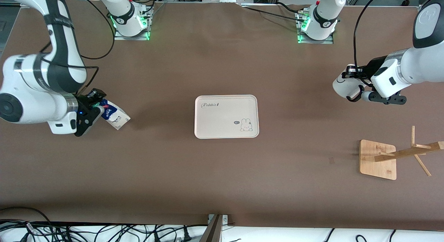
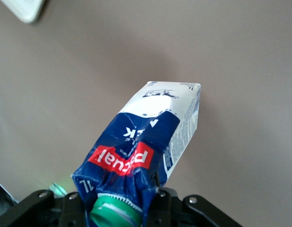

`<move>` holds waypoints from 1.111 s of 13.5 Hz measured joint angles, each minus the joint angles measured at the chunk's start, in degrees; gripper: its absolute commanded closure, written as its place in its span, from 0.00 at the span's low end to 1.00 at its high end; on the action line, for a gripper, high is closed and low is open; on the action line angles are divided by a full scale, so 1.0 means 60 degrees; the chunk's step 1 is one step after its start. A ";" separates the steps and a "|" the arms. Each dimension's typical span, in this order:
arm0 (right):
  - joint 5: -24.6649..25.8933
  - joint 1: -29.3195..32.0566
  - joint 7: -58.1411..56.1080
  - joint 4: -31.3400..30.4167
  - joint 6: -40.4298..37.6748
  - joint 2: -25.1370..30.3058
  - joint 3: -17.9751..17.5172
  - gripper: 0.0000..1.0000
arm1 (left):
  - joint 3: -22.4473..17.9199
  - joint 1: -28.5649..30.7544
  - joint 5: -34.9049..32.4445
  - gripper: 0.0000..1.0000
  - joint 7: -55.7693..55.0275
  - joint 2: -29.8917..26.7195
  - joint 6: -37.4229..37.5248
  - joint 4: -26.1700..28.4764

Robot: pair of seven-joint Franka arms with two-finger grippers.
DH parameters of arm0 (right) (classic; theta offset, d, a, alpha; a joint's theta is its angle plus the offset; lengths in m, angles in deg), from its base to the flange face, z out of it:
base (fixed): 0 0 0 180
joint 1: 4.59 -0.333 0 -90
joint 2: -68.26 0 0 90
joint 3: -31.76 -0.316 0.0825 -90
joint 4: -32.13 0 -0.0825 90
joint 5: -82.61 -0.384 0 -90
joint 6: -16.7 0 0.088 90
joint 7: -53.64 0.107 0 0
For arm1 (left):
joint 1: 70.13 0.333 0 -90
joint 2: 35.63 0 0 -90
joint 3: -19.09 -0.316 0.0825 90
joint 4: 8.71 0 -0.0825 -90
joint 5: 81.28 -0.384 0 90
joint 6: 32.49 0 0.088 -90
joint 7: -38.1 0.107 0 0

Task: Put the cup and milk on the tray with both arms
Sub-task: 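Carry the milk carton onto the tray with the right gripper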

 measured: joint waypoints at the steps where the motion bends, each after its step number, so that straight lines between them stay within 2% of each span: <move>1: -0.0162 -0.0005 0.0685 0.0056 -0.0009 0.0144 -0.0057 0.70 | -0.0011 0.0002 0.0000 1.00 -0.0057 0.0169 0.0216 -0.0269; 3: -0.0492 -0.0016 0.2361 0.0176 -0.0020 0.0387 -0.0410 0.70 | -0.0024 0.0005 0.0000 1.00 -0.0261 0.0455 0.0503 -0.0693; 8: -0.0607 -0.0379 0.7130 0.0353 0.0680 0.0521 -0.2058 0.70 | -0.0024 0.0003 0.0000 1.00 -0.0378 0.0674 0.0672 -0.0954; 13: -0.0609 -0.1943 1.0531 0.0329 0.2110 0.0302 -0.2288 0.70 | -0.0027 0.0006 0.0000 1.00 -0.0622 0.0677 0.1009 -0.0967; 15: -0.0933 -0.2357 1.1279 0.0293 0.2665 0.0004 -0.2295 0.70 | -0.0028 0.0005 0.0000 1.00 -0.0634 0.0677 0.1022 -0.0968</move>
